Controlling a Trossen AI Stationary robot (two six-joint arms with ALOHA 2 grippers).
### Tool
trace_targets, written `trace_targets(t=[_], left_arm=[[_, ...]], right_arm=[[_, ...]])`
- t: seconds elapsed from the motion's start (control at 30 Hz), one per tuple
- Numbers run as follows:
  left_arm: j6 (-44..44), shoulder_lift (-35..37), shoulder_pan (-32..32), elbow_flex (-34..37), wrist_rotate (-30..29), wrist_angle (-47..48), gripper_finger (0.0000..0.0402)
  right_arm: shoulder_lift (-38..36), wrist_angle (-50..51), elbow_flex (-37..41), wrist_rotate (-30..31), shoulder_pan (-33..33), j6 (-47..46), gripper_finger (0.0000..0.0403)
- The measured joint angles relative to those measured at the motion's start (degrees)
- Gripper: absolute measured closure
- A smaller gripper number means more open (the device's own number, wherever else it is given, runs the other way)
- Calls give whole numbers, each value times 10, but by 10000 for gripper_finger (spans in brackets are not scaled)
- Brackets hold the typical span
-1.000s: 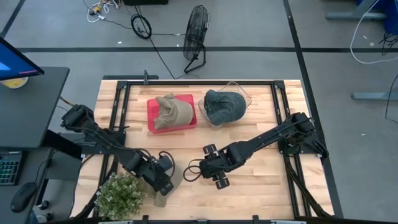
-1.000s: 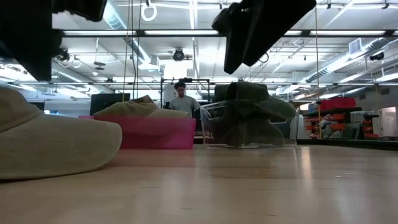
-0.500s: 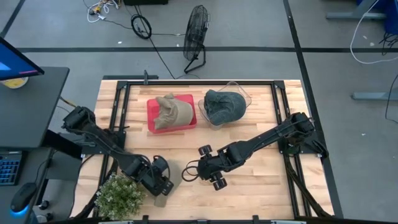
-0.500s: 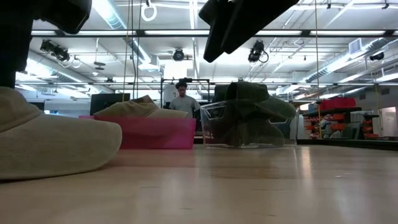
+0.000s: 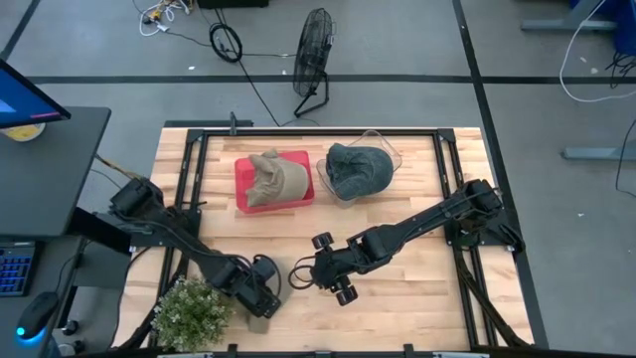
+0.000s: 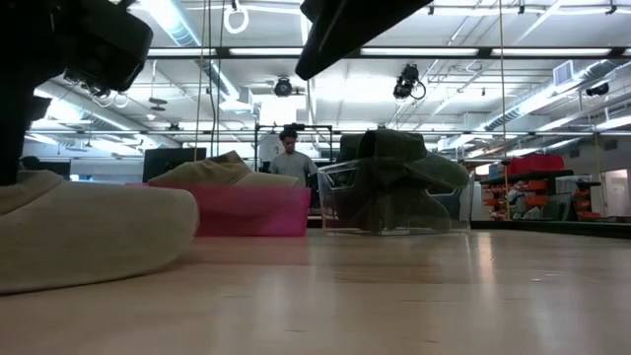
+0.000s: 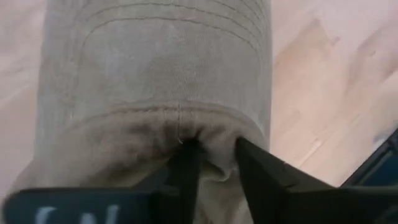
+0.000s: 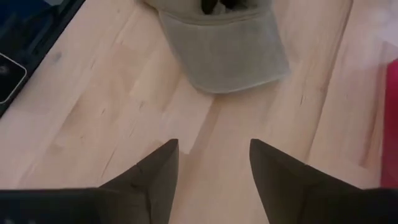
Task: Pick & Place hat
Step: Put the brown cap into the red bin
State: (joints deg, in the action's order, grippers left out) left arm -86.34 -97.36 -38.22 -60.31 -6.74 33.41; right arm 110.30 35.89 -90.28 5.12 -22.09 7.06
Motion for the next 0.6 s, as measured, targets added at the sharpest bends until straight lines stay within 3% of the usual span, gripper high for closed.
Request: trace_targets(t=[0.2, 0.4, 0.6], left_arm=[[46, -2, 5, 0, -1, -7, 389], [66, 5, 5, -4, -23, 8, 397], [67, 39, 5, -64, -70, 155, 397]], right_arm=[[0, 2, 0, 0, 0, 3, 202], [0, 21, 0, 0, 0, 3, 202], [-19, 24, 0, 37, -1, 12, 202]])
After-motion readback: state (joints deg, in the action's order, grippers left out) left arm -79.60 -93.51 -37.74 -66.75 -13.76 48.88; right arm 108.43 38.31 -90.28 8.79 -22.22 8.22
